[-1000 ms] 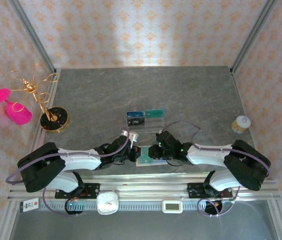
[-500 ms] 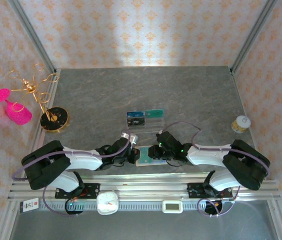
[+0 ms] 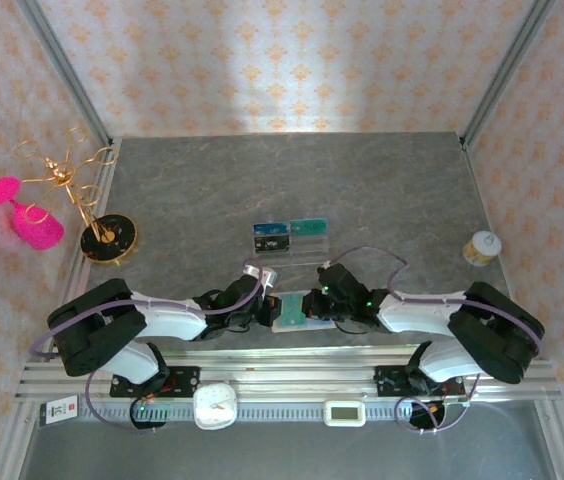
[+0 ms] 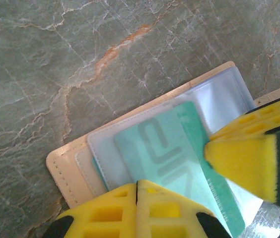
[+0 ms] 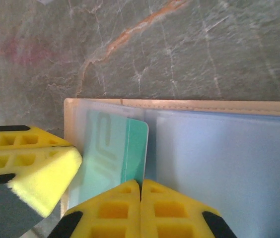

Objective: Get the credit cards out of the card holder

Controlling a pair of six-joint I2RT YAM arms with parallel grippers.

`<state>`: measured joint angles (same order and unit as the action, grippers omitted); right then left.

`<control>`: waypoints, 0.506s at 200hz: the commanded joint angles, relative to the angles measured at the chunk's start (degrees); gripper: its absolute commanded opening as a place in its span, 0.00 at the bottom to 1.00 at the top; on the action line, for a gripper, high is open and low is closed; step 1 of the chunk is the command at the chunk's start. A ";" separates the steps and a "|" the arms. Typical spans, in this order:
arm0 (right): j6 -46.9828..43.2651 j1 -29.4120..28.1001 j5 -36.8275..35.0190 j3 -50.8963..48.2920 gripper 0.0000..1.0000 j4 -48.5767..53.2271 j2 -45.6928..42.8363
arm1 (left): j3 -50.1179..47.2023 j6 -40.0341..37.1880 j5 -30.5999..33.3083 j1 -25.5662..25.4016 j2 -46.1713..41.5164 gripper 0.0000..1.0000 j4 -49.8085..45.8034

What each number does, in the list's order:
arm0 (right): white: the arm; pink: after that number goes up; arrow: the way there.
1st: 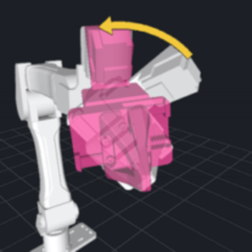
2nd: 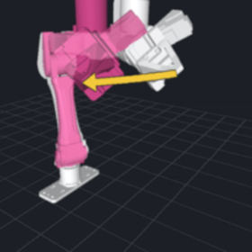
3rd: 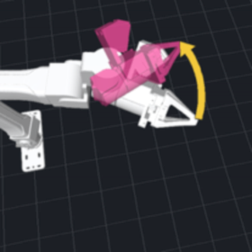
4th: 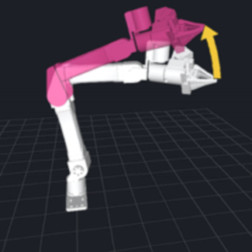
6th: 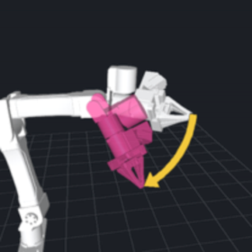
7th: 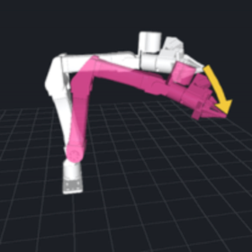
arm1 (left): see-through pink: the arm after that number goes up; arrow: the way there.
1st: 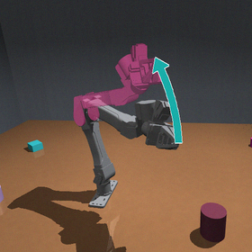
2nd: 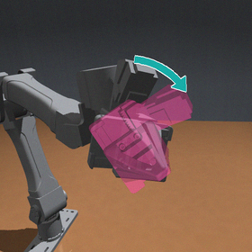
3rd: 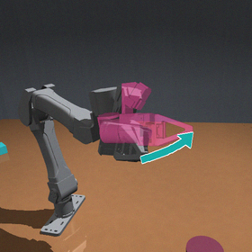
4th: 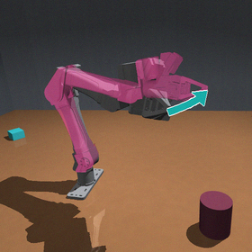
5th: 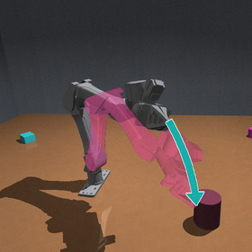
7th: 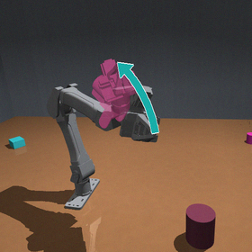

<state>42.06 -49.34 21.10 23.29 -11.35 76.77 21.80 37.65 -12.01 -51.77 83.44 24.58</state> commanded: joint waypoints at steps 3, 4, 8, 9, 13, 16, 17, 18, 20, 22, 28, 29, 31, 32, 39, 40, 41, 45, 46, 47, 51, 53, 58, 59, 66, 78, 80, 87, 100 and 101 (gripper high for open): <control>1.35 2.10 1.54 -0.99 0.00 2.56 -3.64 | -1.98 0.80 -0.29 -0.59 0.17 0.00 -3.65; 1.35 2.17 1.56 -1.02 0.00 2.70 -3.78 | -1.96 0.78 -0.29 -0.56 0.20 0.00 -3.61; 1.37 2.37 1.71 -1.03 0.00 3.36 -4.22 | -1.85 0.76 -0.29 -0.57 0.13 0.00 -3.59; 1.36 2.39 1.69 -1.04 0.00 3.53 -4.37 | -1.85 0.76 -0.25 -0.59 0.09 0.00 -3.58; 1.40 2.45 1.46 -1.13 0.00 4.16 -4.84 | -1.81 0.76 -0.21 -0.59 -0.13 0.00 -3.57; 1.29 2.49 1.40 -1.20 0.00 4.61 -5.21 | -1.77 0.76 -0.17 -0.51 -0.37 0.00 -3.57; 1.28 2.49 1.36 -1.22 0.00 4.73 -5.31 | -1.72 0.80 -0.15 -0.56 -0.47 0.00 -3.53; 1.27 2.49 1.33 -1.27 0.00 4.83 -5.45 | -1.70 0.78 -0.13 -0.59 -0.56 0.00 -3.55; 1.27 2.50 1.38 -1.35 0.00 5.09 -5.70 | -1.75 0.77 -0.06 -0.54 -0.78 0.00 -3.59; 1.33 2.50 1.28 -1.43 0.00 5.24 -5.92 | -1.69 0.76 0.03 -0.60 -1.01 0.00 -3.53; 1.31 2.50 1.16 -1.77 0.00 5.66 -6.53 | -1.68 0.84 0.17 -0.54 -1.94 0.00 -3.42; 1.29 2.50 1.19 -1.85 0.00 5.69 -6.58 | -1.68 0.80 0.20 -0.53 -2.04 0.00 -3.41; 1.27 2.50 1.08 -1.95 0.00 5.72 -6.73 | -1.61 0.77 0.23 -0.59 -2.47 0.00 -3.40; 1.31 2.50 1.06 -2.03 0.00 5.73 -6.82 | -1.60 0.76 0.23 -0.56 -2.66 0.00 -3.44; 1.18 2.50 1.04 -2.63 0.00 5.42 -7.22 | -1.21 0.61 0.26 -0.58 -3.88 0.00 -3.27; 1.18 2.50 1.04 -2.67 0.00 5.35 -7.24 | -1.18 0.60 0.25 -0.59 -4.11 0.00 -3.25; 1.18 2.50 1.04 -2.74 0.00 5.28 -7.29 | -1.12 0.59 0.20 -0.65 -4.27 0.00 -3.23; 1.11 2.50 0.86 -3.06 0.00 5.06 -7.34 | -0.79 0.53 0.00 -0.71 -4.95 0.00 -2.94; 1.10 2.50 0.82 -3.11 0.00 4.95 -7.29 | -0.71 0.51 -0.06 -0.71 -5.08 0.00 -2.90; 1.10 2.50 0.80 -3.18 0.00 4.86 -7.27 | -0.62 0.50 -0.09 -0.70 -5.24 0.00 -2.80; 0.94 2.50 0.59 -3.39 0.00 4.58 -7.11 | -0.25 0.45 -0.12 -0.92 -5.59 0.00 -2.59; 0.88 2.50 0.60 -3.48 0.00 4.45 -6.97 | 0.07 0.42 -0.19 -0.95 -5.70 0.00 -2.60; 0.77 2.50 0.62 -3.66 0.00 3.99 -6.55 | 0.75 0.33 -0.26 -1.26 -5.79 0.00 -2.44; 0.75 2.50 0.61 -3.67 0.00 3.85 -6.50 | 0.90 0.28 -0.27 -1.33 -5.76 0.00 -2.39; 0.74 2.50 0.92 -3.94 0.00 2.83 -5.80 | 1.95 0.02 -0.38 -1.89 -5.35 0.00 -2.02; 0.77 2.50 1.21 -4.30 0.00 1.49 -4.61 | 3.80 -0.51 -0.61 -2.72 -3.31 0.00 -1.90; 0.75 2.47 1.20 -4.33 0.00 1.26 -4.42 | 4.00 -0.59 -0.75 -2.81 -2.78 0.00 -1.79; 0.74 2.50 1.25 -4.53 0.00 0.74 -3.90 | 4.61 -0.73 -1.10 -2.81 -1.14 0.00 -1.57; 0.68 2.50 1.15 -4.70 0.00 0.24 -3.47 | 4.93 -0.85 -1.15 -2.91 1.48 0.00 -1.63; 0.67 2.50 1.14 -4.68 0.00 0.22 -3.47 | 4.88 -0.84 -1.07 -2.90 1.65 0.00 -1.63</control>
<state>42.70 -47.07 22.55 19.55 -9.54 72.16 24.88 37.50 -12.43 -54.28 80.97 23.07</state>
